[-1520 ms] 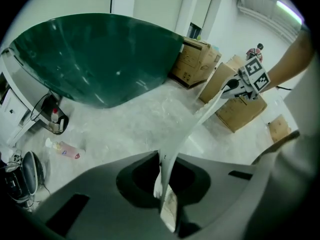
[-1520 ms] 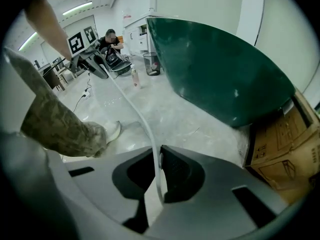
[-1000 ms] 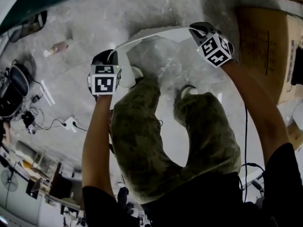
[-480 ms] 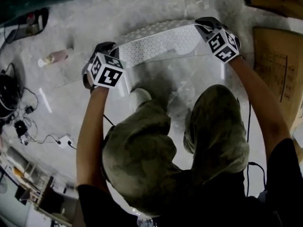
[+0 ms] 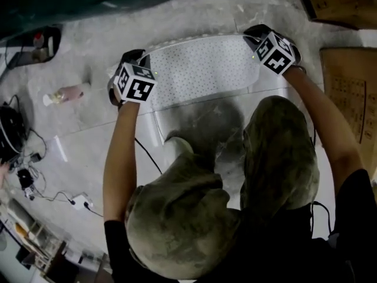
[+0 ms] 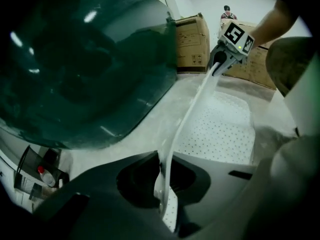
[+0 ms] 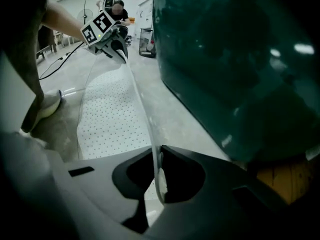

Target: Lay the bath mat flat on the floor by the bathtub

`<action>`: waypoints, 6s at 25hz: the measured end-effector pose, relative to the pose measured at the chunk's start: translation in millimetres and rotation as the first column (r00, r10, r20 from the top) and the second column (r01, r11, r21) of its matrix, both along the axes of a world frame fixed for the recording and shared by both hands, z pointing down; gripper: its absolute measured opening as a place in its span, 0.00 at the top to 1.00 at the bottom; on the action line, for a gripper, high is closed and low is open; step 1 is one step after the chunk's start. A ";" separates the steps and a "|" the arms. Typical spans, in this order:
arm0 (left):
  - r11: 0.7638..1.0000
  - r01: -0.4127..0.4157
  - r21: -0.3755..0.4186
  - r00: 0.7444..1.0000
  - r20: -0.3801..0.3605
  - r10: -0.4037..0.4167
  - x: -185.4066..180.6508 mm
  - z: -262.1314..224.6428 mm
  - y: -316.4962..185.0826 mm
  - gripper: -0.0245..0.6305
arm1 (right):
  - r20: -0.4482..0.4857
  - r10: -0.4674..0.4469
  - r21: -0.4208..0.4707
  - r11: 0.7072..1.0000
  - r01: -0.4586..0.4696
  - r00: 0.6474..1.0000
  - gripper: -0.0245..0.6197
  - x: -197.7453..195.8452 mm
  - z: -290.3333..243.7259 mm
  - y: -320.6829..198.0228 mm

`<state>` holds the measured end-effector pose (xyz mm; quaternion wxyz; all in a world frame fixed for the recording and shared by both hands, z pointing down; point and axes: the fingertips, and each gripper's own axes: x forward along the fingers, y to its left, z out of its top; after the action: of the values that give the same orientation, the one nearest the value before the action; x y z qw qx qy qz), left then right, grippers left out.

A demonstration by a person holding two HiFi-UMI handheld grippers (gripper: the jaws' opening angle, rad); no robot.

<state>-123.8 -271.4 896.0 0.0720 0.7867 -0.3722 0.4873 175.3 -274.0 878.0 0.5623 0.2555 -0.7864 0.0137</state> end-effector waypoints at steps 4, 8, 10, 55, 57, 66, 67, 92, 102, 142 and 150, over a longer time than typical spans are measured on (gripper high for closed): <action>0.997 -0.070 0.035 0.997 0.041 0.069 23.4 12.2 -22.7 0.92 | -0.003 0.071 -0.034 0.997 -0.071 0.997 0.92 22.2 6.3 -12.0; 0.996 -0.085 0.018 0.995 0.051 0.084 24.8 30.1 -35.7 0.92 | -0.034 0.041 0.014 0.999 -0.041 0.999 0.92 22.3 17.7 -27.9; 0.996 -0.094 0.002 0.995 0.040 0.094 22.6 40.0 -38.6 0.92 | -0.061 0.031 0.041 0.999 -0.028 0.998 0.92 21.1 22.8 -35.3; 0.769 0.606 -0.206 0.720 -0.271 -0.640 -148.3 131.2 64.4 0.48 | 0.250 0.812 -0.394 0.583 -0.711 0.527 0.55 151.1 108.4 34.4; 0.738 0.642 -0.210 0.689 -0.265 -0.675 -148.6 132.3 63.4 0.48 | 0.241 0.812 -0.400 0.582 -0.708 0.531 0.55 148.6 110.9 41.8; 0.757 0.606 -0.243 0.706 -0.273 -0.653 -125.3 120.5 70.2 0.85 | 0.267 0.899 -0.514 0.437 -0.739 0.346 0.53 159.2 125.9 43.7; 0.746 0.617 -0.250 0.690 -0.284 -0.666 -124.7 117.5 70.9 0.85 | 0.275 0.916 -0.544 0.399 -0.738 0.292 0.53 158.7 127.0 43.3; 0.811 0.577 -0.102 0.727 -0.387 -0.566 -62.0 66.2 68.5 0.63 | 0.480 0.548 -0.484 0.817 -0.314 0.685 0.72 15.3 81.2 36.1; 0.903 0.377 -0.206 0.784 -0.448 -0.430 27.9 82.3 107.4 0.63 | 0.379 0.507 -0.461 0.829 -0.317 0.774 0.69 -7.2 108.4 49.0; 0.896 -0.081 -0.437 0.720 -0.647 -0.251 265.3 103.7 105.5 0.64 | 0.693 0.434 -0.416 0.893 -0.173 0.576 0.55 -27.8 71.9 53.3; 0.894 -0.045 -0.446 0.754 -0.602 -0.262 271.9 110.8 97.5 0.77 | 0.725 0.452 -0.433 0.886 -0.167 0.520 0.54 -22.6 69.1 55.4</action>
<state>148.0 -173.9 1006.8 0.3980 0.8458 -0.2524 0.2500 152.7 -218.5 947.1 0.1613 0.2669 -0.8823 0.3526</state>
